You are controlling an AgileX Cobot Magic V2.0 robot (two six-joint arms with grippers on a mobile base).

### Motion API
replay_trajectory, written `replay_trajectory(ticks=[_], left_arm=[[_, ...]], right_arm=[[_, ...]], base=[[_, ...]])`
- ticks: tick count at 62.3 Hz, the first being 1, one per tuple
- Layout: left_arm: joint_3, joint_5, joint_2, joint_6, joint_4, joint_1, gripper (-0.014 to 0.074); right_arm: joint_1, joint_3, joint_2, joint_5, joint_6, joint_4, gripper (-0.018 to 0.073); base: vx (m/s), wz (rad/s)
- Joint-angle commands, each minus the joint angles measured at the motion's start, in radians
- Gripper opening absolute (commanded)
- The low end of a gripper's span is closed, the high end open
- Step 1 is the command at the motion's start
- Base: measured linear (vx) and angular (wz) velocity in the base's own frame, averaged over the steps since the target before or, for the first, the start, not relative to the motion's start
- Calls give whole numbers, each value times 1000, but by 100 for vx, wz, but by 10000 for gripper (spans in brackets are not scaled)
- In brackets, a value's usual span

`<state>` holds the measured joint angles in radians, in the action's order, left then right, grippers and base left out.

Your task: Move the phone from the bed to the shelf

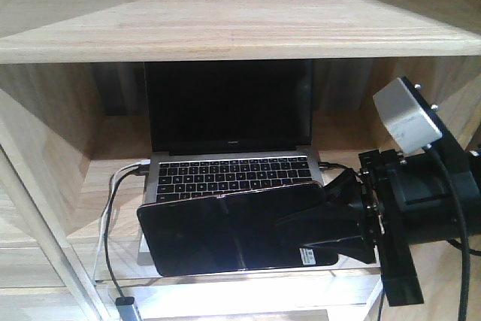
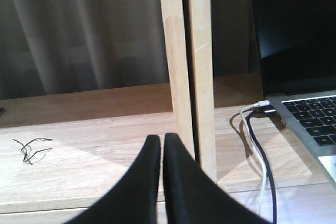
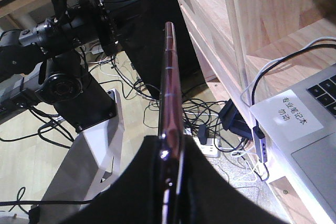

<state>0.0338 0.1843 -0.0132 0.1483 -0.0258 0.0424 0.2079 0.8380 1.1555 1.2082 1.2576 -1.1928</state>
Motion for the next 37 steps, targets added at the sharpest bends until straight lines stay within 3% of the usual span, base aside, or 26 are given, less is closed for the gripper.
replay_trajectory(ticks=[1,37], left_arm=[[-21,-72,-13,-6,-9,-4,1],[-21,-72,-13,-6,-9,-4,1]], right_arm=[[-1,26,-23,78,8,-87,-2],[-1,26,-23,78,8,-94,-2]], base=[[2,3],[0,0]])
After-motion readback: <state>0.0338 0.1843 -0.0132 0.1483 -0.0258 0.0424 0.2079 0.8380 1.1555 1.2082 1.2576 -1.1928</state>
